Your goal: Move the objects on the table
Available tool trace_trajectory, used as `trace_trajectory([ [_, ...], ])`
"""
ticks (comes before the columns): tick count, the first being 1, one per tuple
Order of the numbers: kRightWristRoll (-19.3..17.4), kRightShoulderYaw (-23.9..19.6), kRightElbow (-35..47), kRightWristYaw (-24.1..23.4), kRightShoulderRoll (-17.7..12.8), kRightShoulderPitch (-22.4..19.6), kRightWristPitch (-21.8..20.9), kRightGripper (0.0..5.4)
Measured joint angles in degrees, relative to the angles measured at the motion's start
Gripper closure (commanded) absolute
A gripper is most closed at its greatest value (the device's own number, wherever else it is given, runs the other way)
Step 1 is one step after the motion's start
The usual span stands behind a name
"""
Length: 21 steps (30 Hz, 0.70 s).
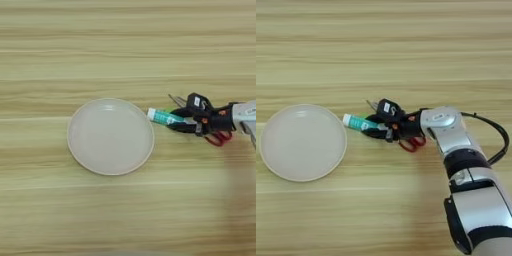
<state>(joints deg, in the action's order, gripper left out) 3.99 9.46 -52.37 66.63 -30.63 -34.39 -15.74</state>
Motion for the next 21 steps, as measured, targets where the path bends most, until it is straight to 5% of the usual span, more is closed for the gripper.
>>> trace_trajectory([
  [21,-3.2,-3.8,4.3,1.59,-0.46,0.66,1.88,3.73],
])
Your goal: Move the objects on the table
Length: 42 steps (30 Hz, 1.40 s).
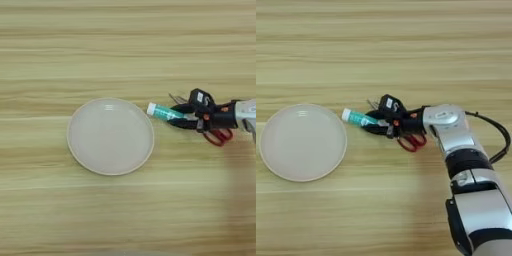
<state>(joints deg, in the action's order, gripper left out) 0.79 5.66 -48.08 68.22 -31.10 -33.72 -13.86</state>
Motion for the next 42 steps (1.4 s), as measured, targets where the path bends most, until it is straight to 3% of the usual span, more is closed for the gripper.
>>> trace_trajectory([
  [11,-5.31,-4.4,8.2,1.01,-0.05,-0.05,2.37,3.73],
  [18,-8.16,-4.65,19.37,1.55,0.99,2.08,5.97,3.73],
  [31,-6.56,4.36,32.21,-2.96,10.32,6.45,11.08,3.73],
  [37,-3.79,8.75,31.23,-4.32,13.02,7.82,12.12,3.73],
  [42,-0.75,10.45,24.7,-6.72,14.3,7.73,11.88,3.73],
])
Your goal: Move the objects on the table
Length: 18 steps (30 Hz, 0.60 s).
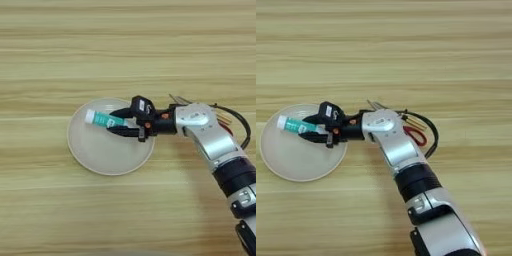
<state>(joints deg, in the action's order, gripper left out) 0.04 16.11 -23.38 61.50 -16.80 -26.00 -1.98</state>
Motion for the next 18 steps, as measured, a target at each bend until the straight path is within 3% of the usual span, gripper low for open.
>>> trace_trajectory([
  [5,2.8,1.49,-5.1,-1.49,0.65,-0.45,-2.34,3.73],
  [15,4.09,2.06,-8.01,-2.35,1.0,-1.7,-5.04,3.73],
  [16,4.08,2.05,-8.01,-2.3,0.99,-1.7,-5.05,3.36],
  [18,4.14,2.04,-8.08,-2.26,0.98,-1.68,-4.95,3.19],
])
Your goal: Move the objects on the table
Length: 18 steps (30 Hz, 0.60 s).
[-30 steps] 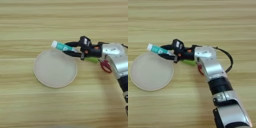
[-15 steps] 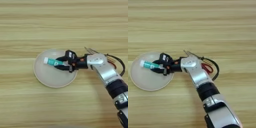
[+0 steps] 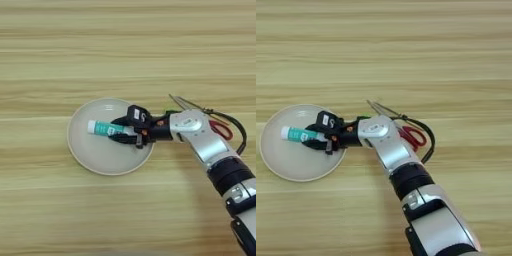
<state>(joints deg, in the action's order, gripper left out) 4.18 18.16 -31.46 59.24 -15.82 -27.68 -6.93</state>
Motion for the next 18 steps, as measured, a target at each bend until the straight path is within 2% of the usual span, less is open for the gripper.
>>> trace_trajectory([
  [5,-0.38,-0.26,0.36,0.76,-0.05,0.19,0.19,2.69],
  [9,-2.08,-0.91,2.5,1.73,-0.06,0.4,0.74,2.25],
  [14,-4.99,-2.7,7.71,3.12,-0.27,1.21,2.72,1.66],
  [18,-8.72,-5.48,13.01,4.19,-1.61,1.38,5.43,1.07],
])
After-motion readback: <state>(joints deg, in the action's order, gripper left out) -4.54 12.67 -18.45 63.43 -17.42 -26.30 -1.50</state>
